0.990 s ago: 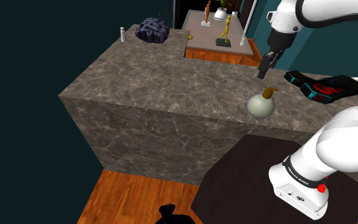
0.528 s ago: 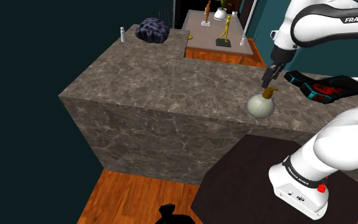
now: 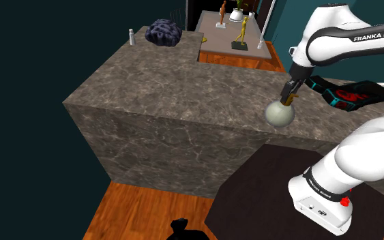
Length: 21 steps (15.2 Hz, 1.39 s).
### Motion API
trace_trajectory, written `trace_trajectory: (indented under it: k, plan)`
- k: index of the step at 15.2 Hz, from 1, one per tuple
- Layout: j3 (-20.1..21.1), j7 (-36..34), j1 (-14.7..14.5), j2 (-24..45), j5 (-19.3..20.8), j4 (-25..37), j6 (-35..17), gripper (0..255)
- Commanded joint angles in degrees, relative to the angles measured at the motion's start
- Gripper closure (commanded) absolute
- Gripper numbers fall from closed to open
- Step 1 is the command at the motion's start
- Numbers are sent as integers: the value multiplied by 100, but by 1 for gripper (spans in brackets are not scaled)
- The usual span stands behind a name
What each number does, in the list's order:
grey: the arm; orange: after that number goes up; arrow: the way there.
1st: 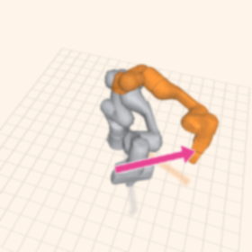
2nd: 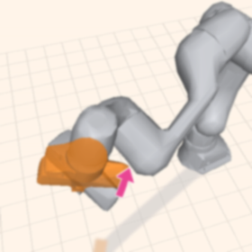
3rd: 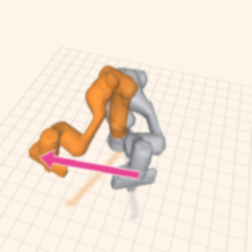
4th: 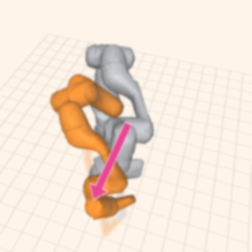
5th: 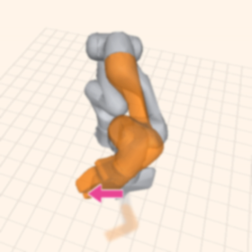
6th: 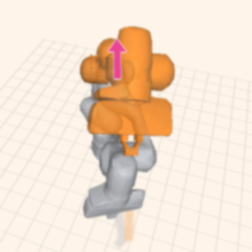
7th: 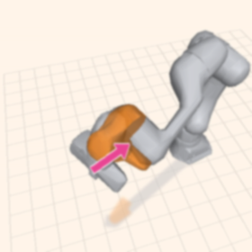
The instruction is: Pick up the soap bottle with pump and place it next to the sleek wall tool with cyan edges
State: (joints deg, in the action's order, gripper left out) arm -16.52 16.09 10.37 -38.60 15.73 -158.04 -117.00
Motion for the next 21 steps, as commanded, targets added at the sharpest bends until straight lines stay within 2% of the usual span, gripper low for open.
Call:
trace_trajectory:
  k: [1,10,11,21]
  plan:
    - [-49,6,19,91,42,-102,-197,0]
    - [-60,4,23,114,53,-133,-251,0]
    - [-60,4,23,114,53,-133,-251,255]
    - [-44,11,19,68,38,-82,-154,255]
